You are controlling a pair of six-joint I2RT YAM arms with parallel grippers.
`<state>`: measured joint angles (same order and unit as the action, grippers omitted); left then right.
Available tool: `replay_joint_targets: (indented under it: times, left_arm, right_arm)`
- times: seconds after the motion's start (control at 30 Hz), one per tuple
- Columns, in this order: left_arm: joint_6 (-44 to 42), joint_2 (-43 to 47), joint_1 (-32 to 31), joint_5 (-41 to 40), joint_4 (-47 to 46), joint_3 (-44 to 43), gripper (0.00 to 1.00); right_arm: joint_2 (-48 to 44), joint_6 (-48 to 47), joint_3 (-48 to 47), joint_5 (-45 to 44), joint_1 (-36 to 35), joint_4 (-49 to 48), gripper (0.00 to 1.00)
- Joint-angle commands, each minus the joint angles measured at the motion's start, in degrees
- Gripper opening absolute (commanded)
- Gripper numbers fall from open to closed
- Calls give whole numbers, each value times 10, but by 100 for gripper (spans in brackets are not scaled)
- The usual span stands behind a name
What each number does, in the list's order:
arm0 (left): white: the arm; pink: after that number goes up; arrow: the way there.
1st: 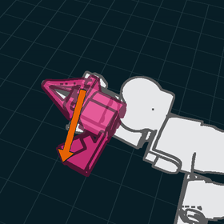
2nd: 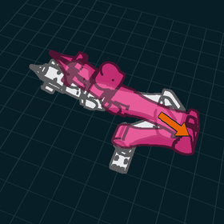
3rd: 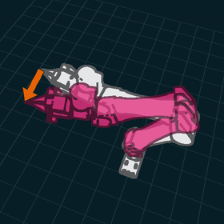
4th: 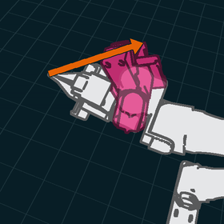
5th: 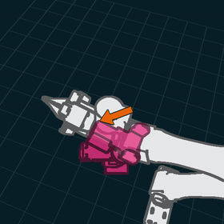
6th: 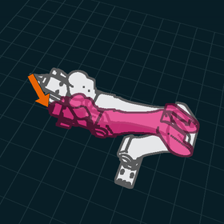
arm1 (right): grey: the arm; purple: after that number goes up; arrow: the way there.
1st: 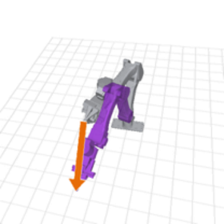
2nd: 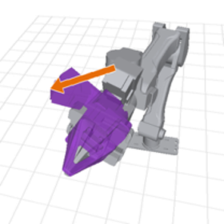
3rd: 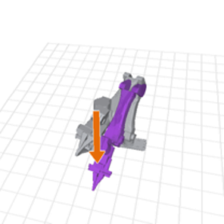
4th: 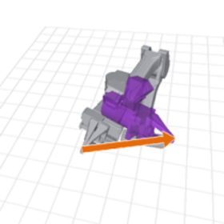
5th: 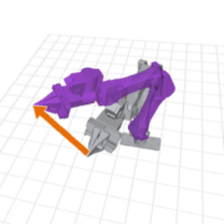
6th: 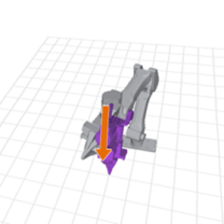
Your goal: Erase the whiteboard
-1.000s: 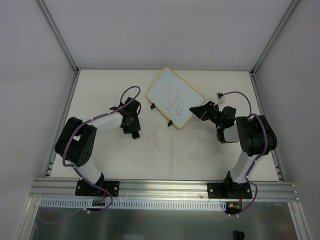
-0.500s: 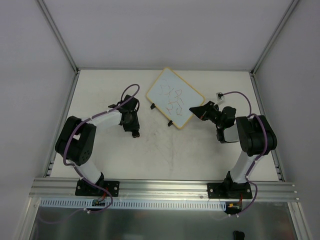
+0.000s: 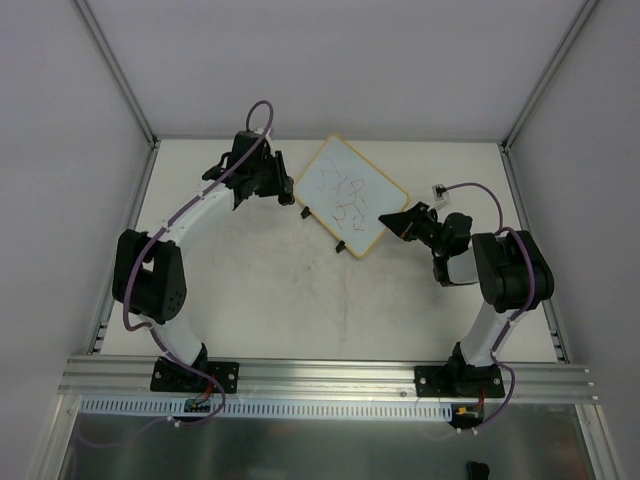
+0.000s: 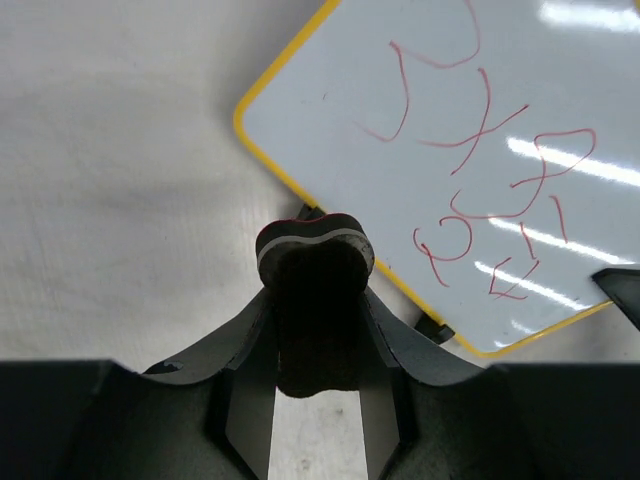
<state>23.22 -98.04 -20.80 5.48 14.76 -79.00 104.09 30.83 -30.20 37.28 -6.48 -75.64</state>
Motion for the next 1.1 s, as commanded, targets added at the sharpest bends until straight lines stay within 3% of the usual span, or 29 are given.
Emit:
replay_joint_targets:
  times: [0.0,0.27,0.43,0.73,0.9,1.07]
  left_arm:
    - [-33,-25,11,71,-67,-28,0]
    - [-106,-100,-3,67,-144,-113,0]
    - [-145,-124,-14,39,-244,-100,0]
    - [-204,-154,-16,82,-395,-57,0]
    - [-219,-188,-16,73,-412,-72,0]
    - [-213,-228,-14,65,-366,-128,0]
  right_arm:
    - [4,-15,-13,-2,-2,-121,0]
    - [6,-16,-16,0,-5,-121,0]
    - [9,-15,-21,3,-8,-122,0]
    - [11,-16,-22,4,-10,-122,0]
    - [13,-16,-24,5,-10,-122,0]
    - [13,-16,-26,6,-10,-122,0]
